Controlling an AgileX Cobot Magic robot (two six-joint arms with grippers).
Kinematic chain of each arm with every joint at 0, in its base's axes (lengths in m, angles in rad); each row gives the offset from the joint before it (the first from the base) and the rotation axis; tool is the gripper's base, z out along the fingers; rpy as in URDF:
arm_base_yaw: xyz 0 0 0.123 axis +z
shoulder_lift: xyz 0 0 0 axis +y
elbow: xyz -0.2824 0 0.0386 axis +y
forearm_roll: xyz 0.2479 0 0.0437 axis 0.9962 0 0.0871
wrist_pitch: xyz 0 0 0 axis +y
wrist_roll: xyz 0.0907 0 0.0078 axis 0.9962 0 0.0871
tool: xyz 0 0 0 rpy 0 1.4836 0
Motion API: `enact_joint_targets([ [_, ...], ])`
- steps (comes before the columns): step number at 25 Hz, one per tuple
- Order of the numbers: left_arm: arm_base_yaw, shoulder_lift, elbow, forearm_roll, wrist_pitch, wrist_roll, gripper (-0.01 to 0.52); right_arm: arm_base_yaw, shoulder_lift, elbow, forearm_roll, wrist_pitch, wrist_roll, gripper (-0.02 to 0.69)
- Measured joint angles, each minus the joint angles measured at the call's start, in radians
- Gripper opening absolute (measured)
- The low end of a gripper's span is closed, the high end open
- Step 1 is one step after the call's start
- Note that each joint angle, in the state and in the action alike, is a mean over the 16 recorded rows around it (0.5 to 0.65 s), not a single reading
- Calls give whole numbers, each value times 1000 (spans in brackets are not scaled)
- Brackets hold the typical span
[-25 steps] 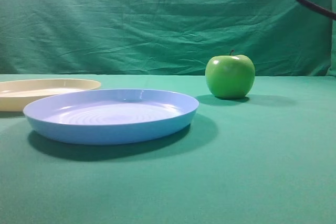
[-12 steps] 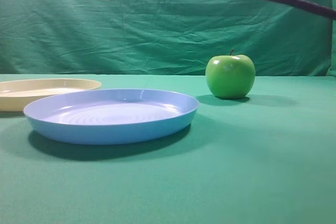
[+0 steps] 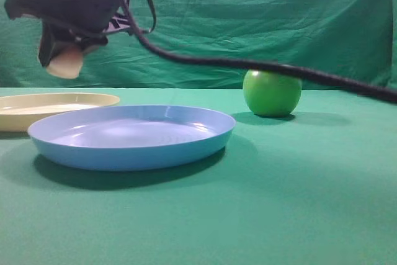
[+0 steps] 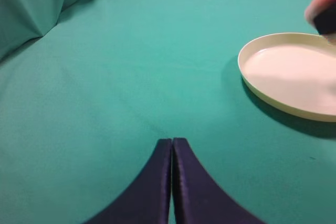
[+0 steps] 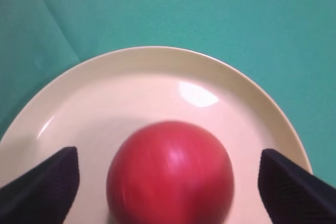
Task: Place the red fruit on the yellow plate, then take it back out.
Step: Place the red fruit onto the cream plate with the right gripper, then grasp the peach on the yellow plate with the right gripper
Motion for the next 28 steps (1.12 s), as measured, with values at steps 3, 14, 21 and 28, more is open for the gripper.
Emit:
enact_joint_targets([
  [3, 0, 0, 0, 0, 0, 0, 0, -1, -11, -1, -5, 23, -1, 567],
  [14, 0, 0, 0, 0, 0, 0, 0, -43, -197, -6, -30, 247, 50, 304],
  [21, 0, 0, 0, 0, 0, 0, 0, -93, -369, -8, -56, 429, 146, 49],
  [28, 0, 0, 0, 0, 0, 0, 0, -123, -550, 52, -84, 534, 217, 0],
])
